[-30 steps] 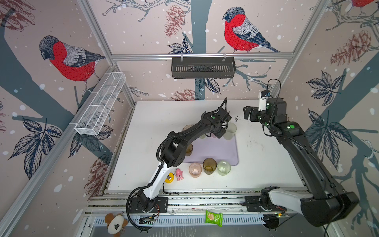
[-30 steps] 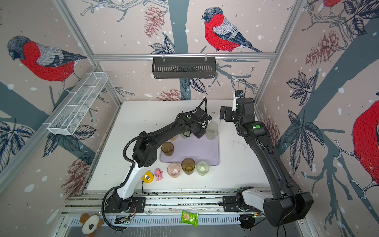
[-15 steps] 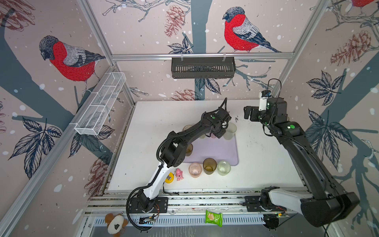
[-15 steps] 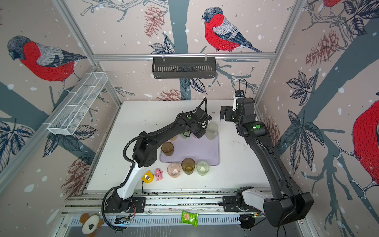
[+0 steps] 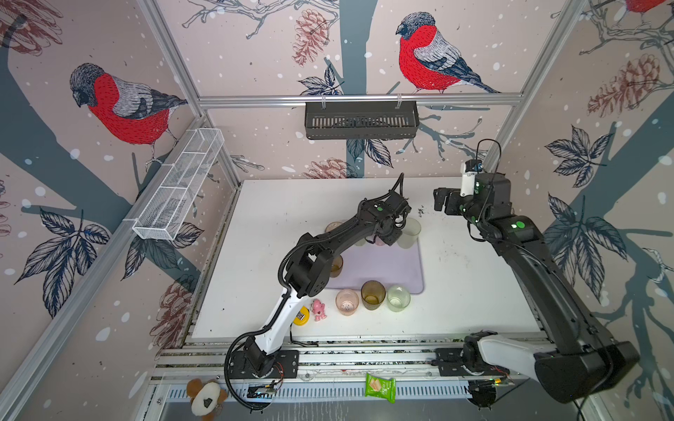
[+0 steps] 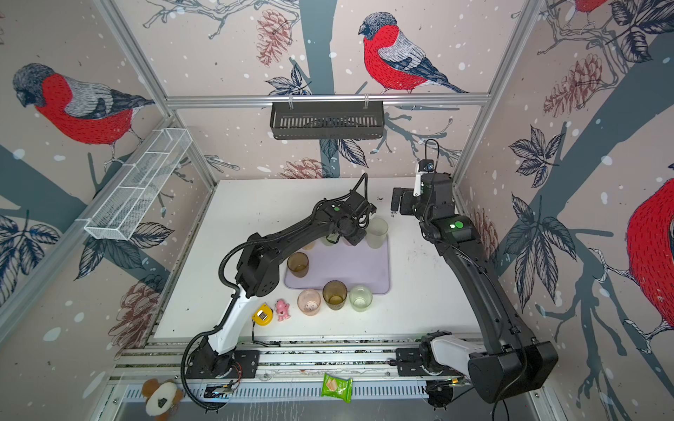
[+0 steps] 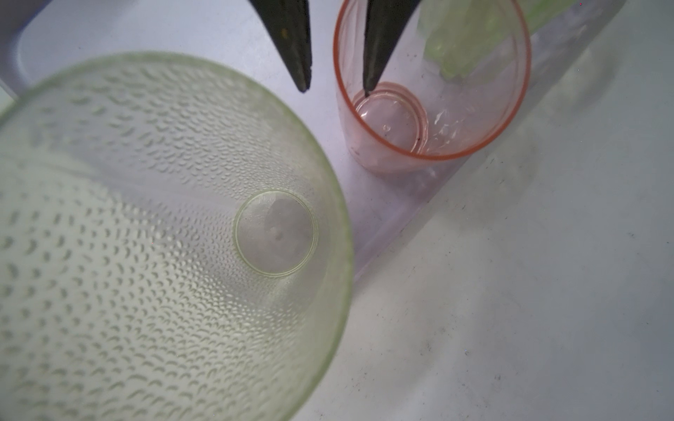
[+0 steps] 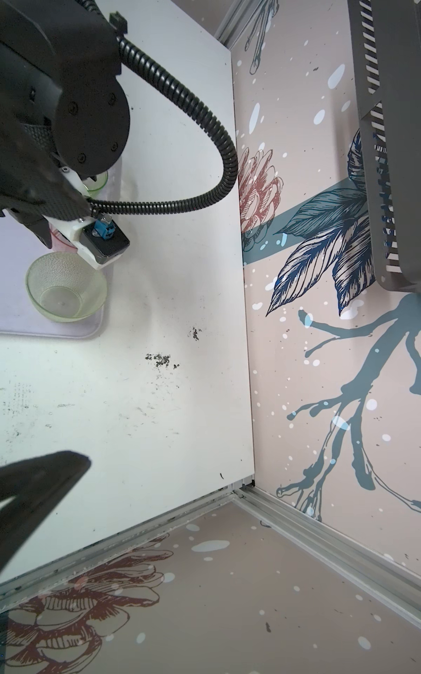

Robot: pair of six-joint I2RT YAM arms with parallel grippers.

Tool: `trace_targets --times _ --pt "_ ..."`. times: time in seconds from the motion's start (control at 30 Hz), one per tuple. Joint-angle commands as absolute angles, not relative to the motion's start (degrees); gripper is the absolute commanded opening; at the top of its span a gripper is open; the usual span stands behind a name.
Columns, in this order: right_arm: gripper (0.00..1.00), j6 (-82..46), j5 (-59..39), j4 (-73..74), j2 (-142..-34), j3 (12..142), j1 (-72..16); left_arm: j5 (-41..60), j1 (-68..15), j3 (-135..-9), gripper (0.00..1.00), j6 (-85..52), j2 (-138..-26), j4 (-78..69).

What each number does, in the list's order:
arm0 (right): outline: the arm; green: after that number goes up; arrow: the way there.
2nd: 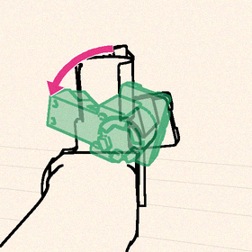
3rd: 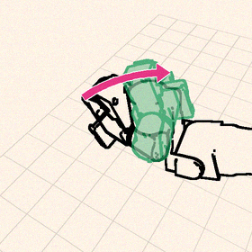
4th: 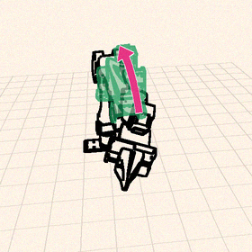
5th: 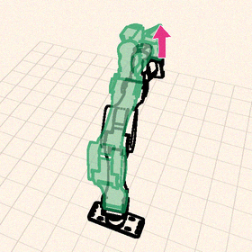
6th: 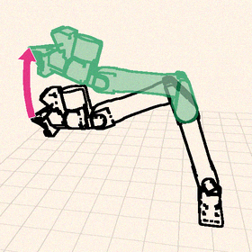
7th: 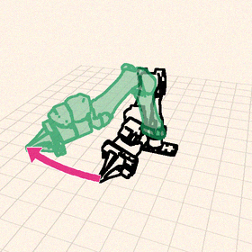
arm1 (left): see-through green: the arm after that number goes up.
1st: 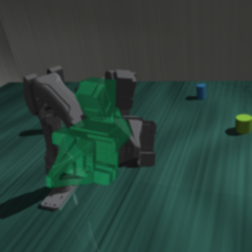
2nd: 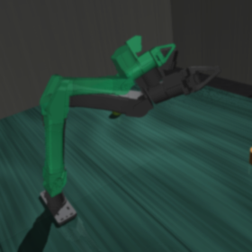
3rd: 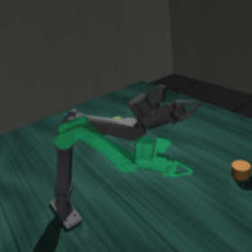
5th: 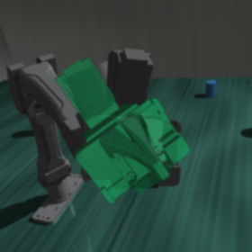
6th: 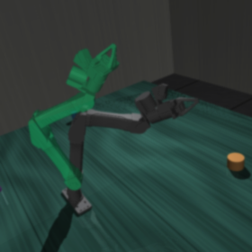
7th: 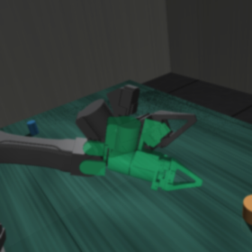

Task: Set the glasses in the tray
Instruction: 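Open the left gripper to release the pink glass, then raise the left gripper up and away from the pink glass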

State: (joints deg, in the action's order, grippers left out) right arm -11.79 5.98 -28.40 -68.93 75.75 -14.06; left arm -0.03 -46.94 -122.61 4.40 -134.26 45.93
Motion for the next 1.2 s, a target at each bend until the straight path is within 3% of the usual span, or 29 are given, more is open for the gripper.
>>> trace_targets --times 0.0,0.53,0.87,1.03,1.17 --pt "1.0 -11.9 6.5 -27.1 -68.9 76.2 -14.1 -0.1 -47.0 -123.0 0.3 4.1 -133.2 46.5" --pt "1.0 -11.9 5.8 -27.1 -68.2 75.8 -14.2 -2.4 -47.9 -121.4 0.31 3.1 -129.7 48.7" --pt "1.0 -11.8 5.7 -27.8 -66.8 75.0 -14.2 -5.4 -49.8 -112.9 0.32 0.2 -119.4 45.4" --pt "1.0 -12.3 5.7 -29.1 -66.9 74.6 -14.3 -6.2 -50.0 -106.3 0.46 -3.8 -111.6 43.9" --pt "1.0 -12.2 5.7 -29.0 -66.0 73.5 -14.6 -6.5 -50.2 -103.8 0.52 -7.6 -106.1 45.6"
